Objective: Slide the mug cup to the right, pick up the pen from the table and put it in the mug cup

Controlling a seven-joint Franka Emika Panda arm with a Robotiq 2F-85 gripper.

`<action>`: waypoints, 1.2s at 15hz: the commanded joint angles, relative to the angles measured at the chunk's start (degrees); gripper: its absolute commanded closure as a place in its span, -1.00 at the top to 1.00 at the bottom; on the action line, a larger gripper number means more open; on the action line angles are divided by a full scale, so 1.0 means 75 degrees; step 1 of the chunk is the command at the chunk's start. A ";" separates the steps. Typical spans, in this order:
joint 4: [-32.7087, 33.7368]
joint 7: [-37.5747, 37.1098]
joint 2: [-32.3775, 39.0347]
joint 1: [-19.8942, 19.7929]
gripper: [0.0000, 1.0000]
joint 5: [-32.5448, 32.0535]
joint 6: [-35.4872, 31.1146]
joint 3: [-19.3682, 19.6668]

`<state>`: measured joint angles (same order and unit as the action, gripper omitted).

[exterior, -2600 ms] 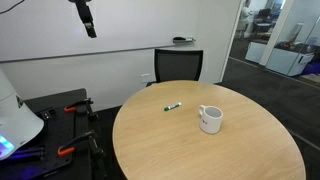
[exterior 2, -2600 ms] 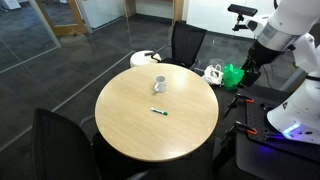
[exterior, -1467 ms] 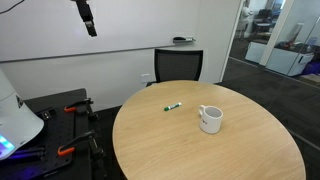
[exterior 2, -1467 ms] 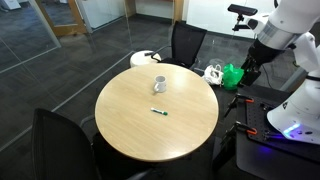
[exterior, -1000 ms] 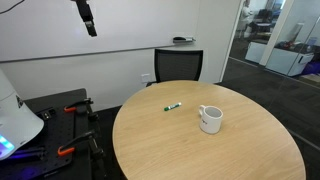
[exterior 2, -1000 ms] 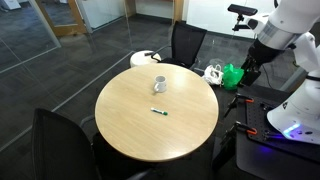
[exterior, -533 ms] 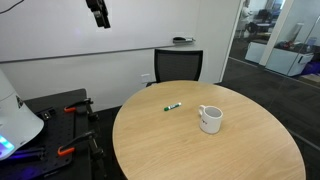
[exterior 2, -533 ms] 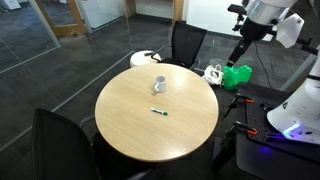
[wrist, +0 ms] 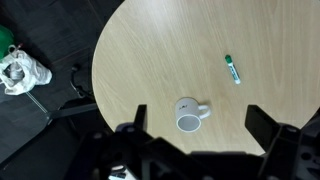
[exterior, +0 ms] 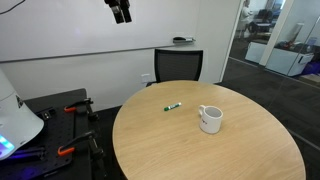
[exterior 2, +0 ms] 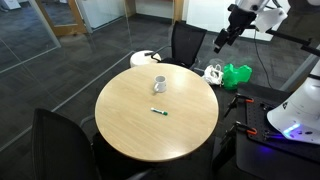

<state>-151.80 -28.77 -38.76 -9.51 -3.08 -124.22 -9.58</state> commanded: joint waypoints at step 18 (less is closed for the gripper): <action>0.0872 -0.2219 0.3291 -0.1085 1.00 -0.0930 -0.2568 0.0965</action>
<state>-145.37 -44.90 -14.10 -19.90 -9.22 -143.73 -4.65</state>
